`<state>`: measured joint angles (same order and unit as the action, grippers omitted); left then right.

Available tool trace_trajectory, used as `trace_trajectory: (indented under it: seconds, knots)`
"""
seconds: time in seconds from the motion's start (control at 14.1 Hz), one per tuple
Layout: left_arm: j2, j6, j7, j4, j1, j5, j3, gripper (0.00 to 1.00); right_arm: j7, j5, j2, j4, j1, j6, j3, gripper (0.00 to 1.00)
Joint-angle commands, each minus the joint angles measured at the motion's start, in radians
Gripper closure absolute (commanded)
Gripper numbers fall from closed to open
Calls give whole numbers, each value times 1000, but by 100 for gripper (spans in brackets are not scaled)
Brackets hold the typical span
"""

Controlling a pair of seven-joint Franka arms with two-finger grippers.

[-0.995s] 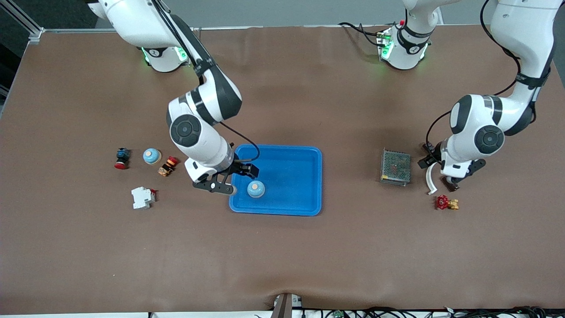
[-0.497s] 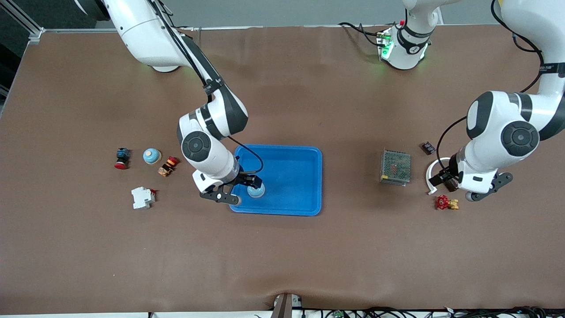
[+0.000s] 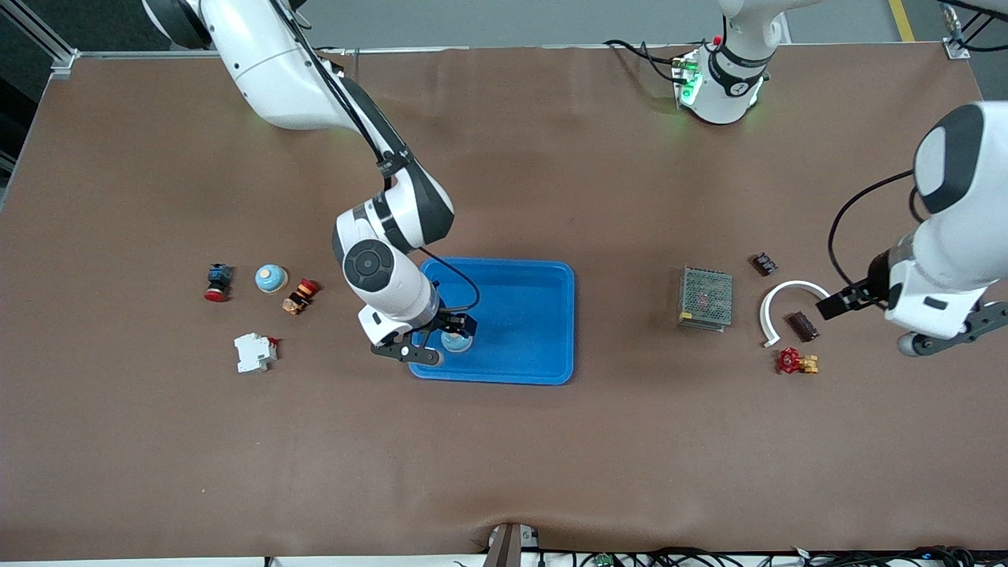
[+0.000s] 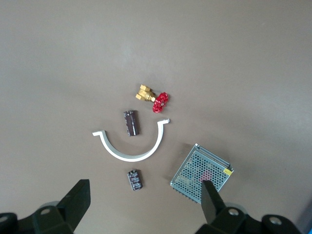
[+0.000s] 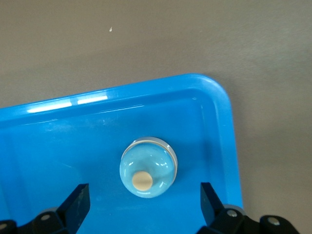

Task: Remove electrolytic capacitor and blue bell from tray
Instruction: 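Lift the second bell with the right gripper while the left gripper withdraws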

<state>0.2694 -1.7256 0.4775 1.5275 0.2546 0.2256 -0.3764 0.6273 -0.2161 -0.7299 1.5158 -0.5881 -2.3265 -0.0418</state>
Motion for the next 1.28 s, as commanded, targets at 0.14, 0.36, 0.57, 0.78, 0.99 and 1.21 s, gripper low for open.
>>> trace_trajectory:
  seconds: [0.14, 0.36, 0.57, 0.78, 0.99, 1.21]
  knots:
    - [-108, 87, -129, -3, 9, -17, -4, 0, 8, 37, -54, -42, -25, -16, -6, 0]
    - [-174, 103, -187, 5, 0, -25, -3, 0, 9, 38, -69, -46, -27, -16, -6, 0]
    - [-228, 130, -232, 19, -95, -74, 89, 0, 9, 72, -83, -46, -35, -40, -6, 0]
    - [-271, 130, -298, 52, -194, -169, 223, 0, 14, 83, -86, -46, -35, -53, -6, 0]
    - [-297, 130, -330, 77, -241, -177, 277, 0, 15, 81, -88, -46, -32, -62, -7, 0]
    - [-311, 142, -330, 80, -227, -201, 268, 0, 14, 84, -112, -57, -35, -91, -7, 0]
